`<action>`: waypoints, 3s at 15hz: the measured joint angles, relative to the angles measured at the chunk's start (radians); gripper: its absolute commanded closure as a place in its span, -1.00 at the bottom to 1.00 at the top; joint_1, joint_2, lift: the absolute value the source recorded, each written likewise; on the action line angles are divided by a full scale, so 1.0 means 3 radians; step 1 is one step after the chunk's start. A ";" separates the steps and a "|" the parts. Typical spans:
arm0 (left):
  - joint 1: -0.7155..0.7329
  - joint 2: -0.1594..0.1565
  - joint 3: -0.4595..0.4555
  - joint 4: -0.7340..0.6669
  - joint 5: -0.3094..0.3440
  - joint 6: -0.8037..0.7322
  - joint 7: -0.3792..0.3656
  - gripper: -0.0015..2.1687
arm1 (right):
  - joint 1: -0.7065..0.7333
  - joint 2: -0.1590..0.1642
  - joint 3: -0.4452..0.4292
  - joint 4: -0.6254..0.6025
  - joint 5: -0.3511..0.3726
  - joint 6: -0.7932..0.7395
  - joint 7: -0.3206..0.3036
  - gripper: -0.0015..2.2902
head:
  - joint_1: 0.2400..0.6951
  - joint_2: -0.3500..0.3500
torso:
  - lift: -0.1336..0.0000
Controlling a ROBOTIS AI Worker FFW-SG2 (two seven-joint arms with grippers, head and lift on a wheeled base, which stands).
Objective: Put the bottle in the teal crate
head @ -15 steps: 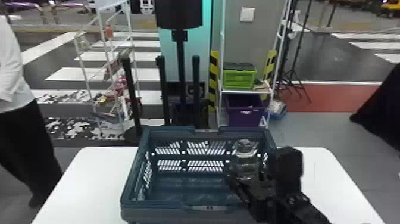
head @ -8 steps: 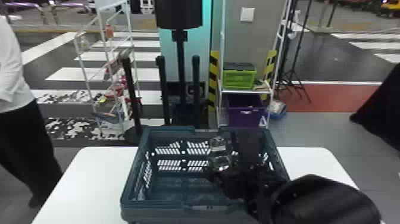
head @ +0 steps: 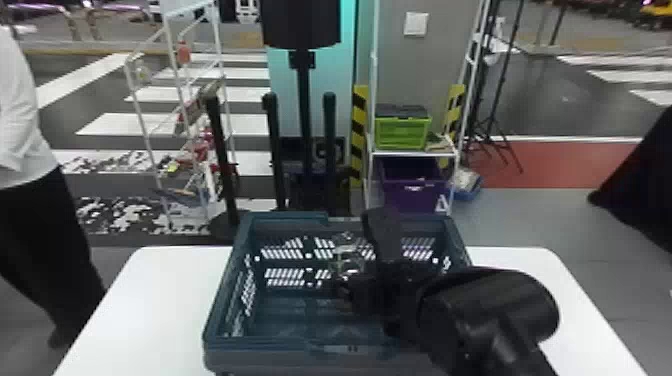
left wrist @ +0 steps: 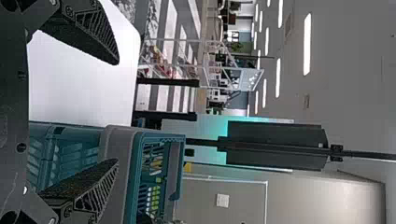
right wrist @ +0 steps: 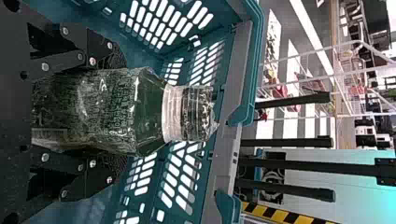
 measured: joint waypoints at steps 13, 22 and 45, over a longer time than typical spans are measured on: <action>0.0016 0.0005 0.0008 -0.0006 0.0011 -0.0020 0.0007 -0.87 | -0.0253 0.0014 0.0030 0.0761 -0.0072 -0.0303 0.0061 -0.33 | 0.14 0.00 | 1.00; 0.0082 0.0019 0.0022 -0.0015 0.0011 -0.0178 0.0014 -0.87 | -0.0222 0.0014 0.0050 0.0564 -0.0066 -0.0220 0.0025 -0.99 | 0.14 0.00 | 1.00; 0.0023 0.0015 0.0028 -0.0021 0.0011 -0.0061 0.0023 -0.87 | 0.3107 -0.0611 -0.0724 -0.1729 0.0349 -0.3480 0.0015 -0.98 | 0.14 0.00 | 1.00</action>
